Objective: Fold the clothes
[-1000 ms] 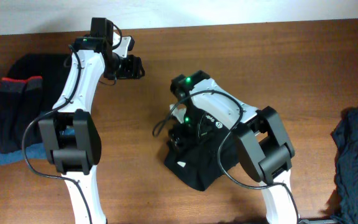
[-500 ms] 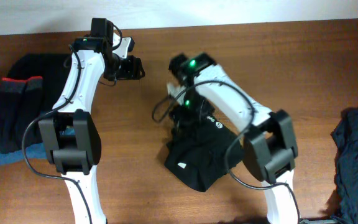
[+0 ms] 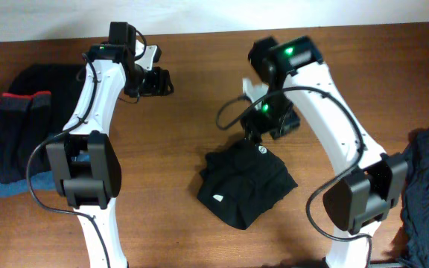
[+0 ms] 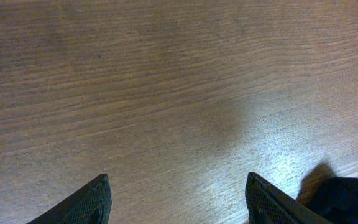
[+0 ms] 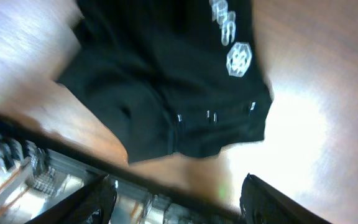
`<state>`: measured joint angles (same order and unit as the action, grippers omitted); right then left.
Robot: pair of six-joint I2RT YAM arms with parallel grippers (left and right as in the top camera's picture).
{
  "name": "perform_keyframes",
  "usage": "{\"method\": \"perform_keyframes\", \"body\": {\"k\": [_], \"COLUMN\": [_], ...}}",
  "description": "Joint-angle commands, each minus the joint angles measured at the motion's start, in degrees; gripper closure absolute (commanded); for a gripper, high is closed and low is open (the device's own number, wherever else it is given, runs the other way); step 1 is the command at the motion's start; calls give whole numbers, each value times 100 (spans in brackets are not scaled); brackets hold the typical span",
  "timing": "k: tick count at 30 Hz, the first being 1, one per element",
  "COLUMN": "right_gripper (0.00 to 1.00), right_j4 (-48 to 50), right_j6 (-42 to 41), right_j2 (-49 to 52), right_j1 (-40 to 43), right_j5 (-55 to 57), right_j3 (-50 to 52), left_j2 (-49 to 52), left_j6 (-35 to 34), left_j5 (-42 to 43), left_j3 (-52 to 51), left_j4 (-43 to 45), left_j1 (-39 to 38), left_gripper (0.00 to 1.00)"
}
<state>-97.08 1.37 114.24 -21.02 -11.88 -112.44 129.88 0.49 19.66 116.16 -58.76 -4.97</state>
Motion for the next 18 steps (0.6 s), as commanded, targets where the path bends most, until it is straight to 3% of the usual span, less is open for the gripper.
{"method": "perform_keyframes", "body": {"k": [1, 8, 11, 18], "right_gripper": [30, 29, 14, 19], "right_j4": [-28, -11, 166, 1438], "right_j6": [-522, -813, -780, -789], "right_j2": [-264, -704, -811, -802], "right_j1": [4, 201, 258, 267], "right_j5": [404, 811, 804, 721], "right_j3": [933, 2251, 2741, 4144], "left_j2": [61, 61, 61, 61], "left_j6": [131, 131, 129, 129], "left_j5": [-57, -55, -57, -55], "left_j3": [101, 101, 101, 101], "left_j4": [-44, -44, -44, -46], "left_j1": [26, 24, 24, 24], "left_gripper": [31, 31, 31, 31]}}
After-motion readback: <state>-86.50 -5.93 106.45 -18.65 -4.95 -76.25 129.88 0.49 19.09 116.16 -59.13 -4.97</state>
